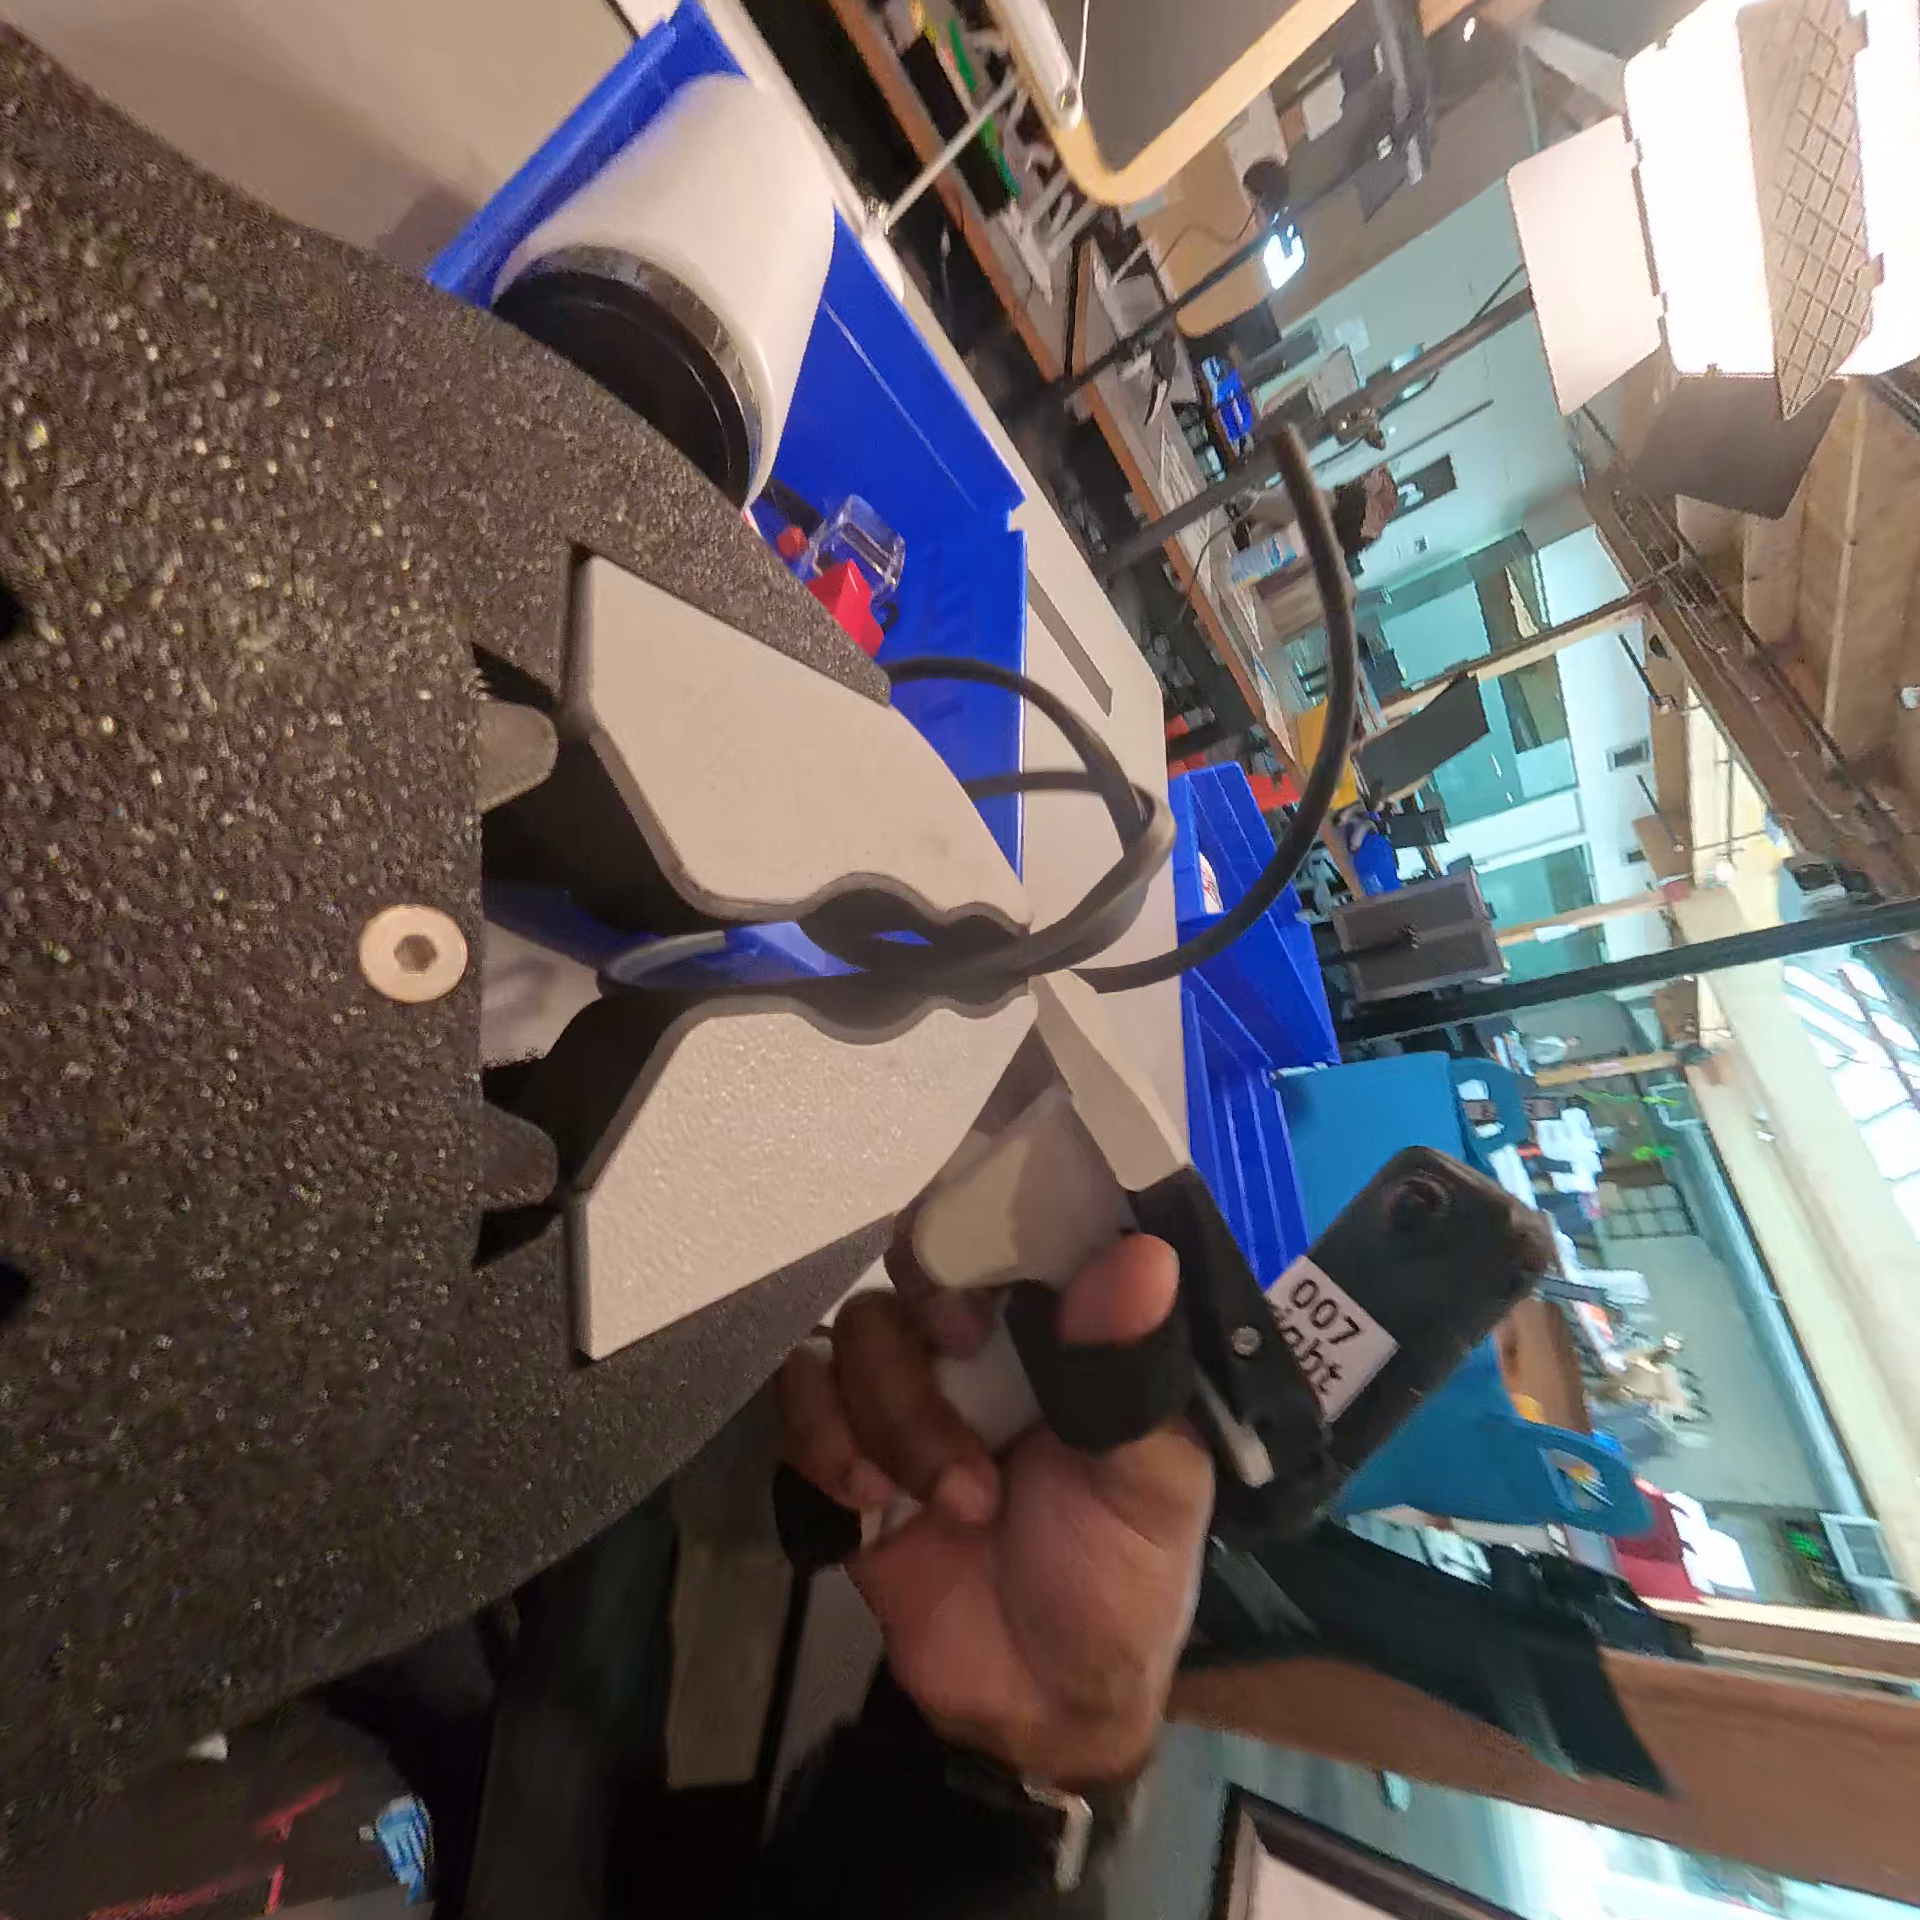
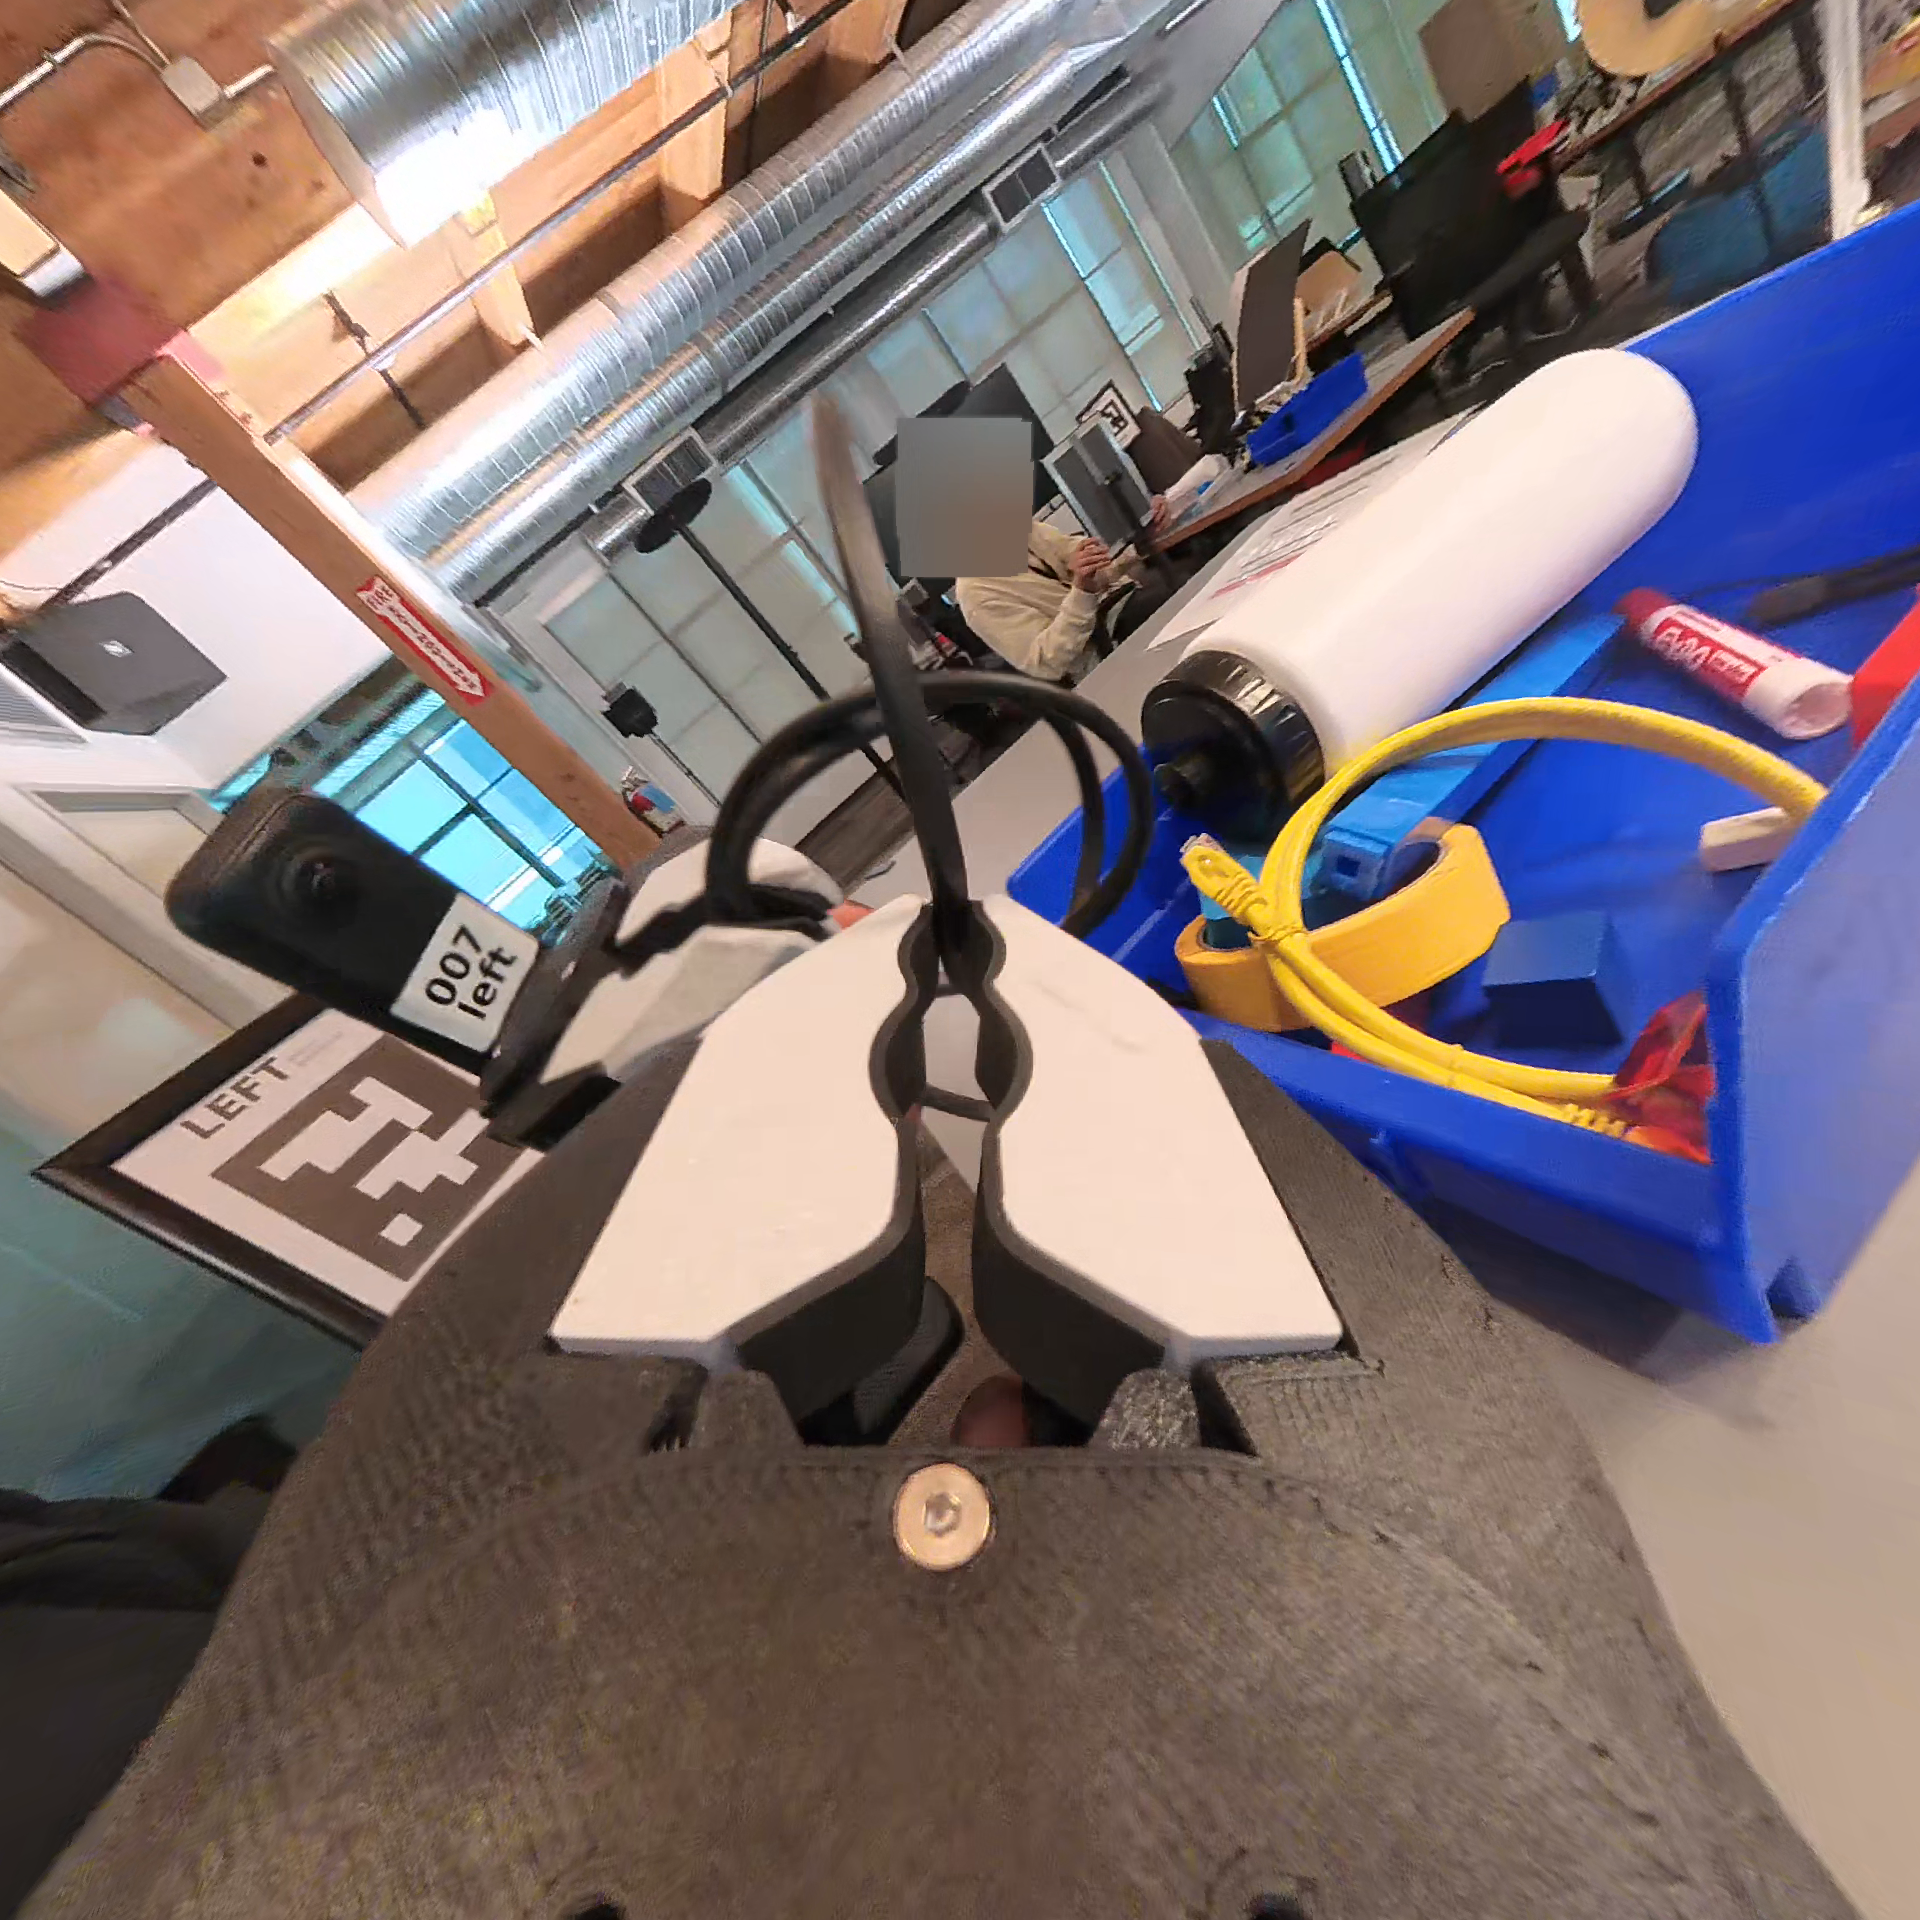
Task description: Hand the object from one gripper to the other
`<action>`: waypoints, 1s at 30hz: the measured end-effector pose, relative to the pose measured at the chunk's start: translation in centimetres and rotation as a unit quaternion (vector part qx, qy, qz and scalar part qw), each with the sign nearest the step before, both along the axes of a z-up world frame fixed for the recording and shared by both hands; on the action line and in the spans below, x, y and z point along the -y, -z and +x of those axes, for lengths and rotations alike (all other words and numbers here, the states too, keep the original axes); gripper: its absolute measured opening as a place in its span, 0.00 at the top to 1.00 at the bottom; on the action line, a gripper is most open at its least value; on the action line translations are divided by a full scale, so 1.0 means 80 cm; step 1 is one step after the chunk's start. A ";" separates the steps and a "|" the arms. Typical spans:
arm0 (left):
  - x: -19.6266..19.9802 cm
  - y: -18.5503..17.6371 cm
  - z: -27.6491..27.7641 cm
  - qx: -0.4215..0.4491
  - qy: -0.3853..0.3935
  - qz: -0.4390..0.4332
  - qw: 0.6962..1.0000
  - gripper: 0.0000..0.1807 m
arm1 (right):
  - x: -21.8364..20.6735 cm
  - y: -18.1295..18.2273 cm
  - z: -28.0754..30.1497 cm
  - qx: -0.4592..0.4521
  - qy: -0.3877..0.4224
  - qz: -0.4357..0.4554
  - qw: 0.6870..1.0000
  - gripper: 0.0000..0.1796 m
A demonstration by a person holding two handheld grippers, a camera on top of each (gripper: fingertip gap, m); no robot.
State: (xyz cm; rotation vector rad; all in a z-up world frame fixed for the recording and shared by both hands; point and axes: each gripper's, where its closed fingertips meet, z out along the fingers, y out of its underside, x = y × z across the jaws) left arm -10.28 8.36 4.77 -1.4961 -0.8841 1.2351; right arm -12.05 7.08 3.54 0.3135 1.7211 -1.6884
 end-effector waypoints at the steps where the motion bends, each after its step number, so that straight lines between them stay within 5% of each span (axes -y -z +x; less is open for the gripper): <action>1: 0.000 0.003 -0.002 0.002 -0.009 -0.017 1.000 0.96 | -0.001 -0.001 0.002 0.002 -0.002 0.000 1.000 0.98; 22: 0.005 0.031 -0.016 0.064 -0.139 -0.209 0.966 0.93 | -0.006 -0.002 0.001 0.031 0.006 0.008 0.999 0.98; 30: 0.000 0.048 -0.020 0.108 -0.123 -0.179 0.970 0.93 | -0.002 0.006 -0.001 0.021 0.011 0.016 1.000 0.98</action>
